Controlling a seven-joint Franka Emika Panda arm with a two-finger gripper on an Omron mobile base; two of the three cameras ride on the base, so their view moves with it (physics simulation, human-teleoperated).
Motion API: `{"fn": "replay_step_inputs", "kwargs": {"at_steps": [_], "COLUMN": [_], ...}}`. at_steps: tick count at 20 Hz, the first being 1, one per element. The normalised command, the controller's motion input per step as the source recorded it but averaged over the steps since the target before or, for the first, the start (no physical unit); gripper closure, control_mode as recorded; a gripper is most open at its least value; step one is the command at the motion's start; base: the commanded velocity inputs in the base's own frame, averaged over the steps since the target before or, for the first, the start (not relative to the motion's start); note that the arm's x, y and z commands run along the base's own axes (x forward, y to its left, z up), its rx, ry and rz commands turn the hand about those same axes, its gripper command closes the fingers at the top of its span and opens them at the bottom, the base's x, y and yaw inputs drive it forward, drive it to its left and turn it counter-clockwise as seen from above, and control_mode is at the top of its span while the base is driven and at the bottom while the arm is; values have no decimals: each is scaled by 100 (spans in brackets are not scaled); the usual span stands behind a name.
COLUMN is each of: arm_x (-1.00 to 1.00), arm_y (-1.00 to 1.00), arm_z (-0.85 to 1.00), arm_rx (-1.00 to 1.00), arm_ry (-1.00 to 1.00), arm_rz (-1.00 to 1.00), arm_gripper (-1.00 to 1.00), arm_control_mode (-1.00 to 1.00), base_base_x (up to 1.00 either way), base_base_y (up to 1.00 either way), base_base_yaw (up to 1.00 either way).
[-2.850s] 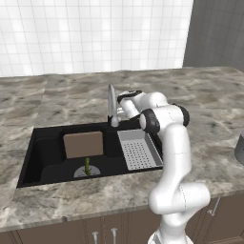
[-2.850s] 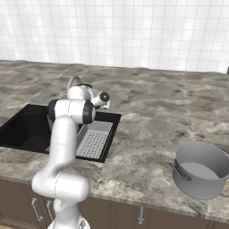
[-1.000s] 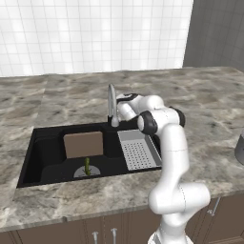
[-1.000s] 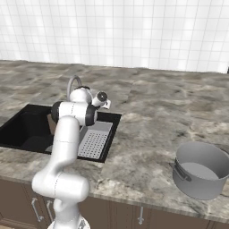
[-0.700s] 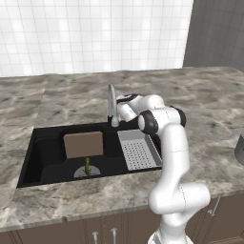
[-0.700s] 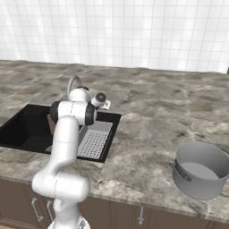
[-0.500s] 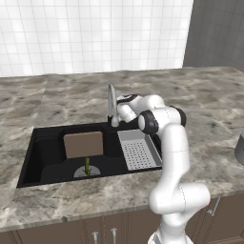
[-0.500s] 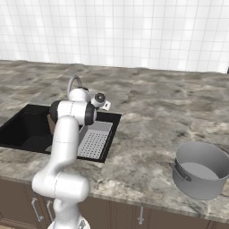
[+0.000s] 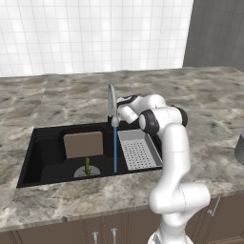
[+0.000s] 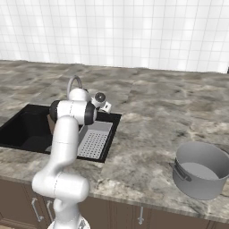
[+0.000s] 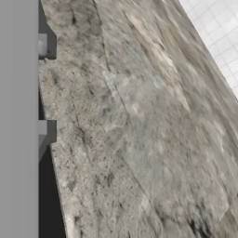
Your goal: Dump the squash from the pot into the sink. Then turn on the water and wash the squash. Then turn off the water and put the squash back in the pot.
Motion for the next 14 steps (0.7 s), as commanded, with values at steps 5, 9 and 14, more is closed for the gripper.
{"fn": "replay_step_inputs", "kwargs": {"at_steps": [5,9,14], "arm_x": [-5,-11,-26], "arm_y": [-43,-33,-43], "arm_z": [-3,21,50], "arm_rx": [7,10,8], "arm_ry": [3,0,-2], "arm_rz": [-2,0,0], "arm_gripper": [-100,-100,-100], "arm_control_mode": [-100,-100,-100], "base_base_x": [0,0,0], "base_base_y": [0,0,0], "base_base_yaw": [0,0,0]}}
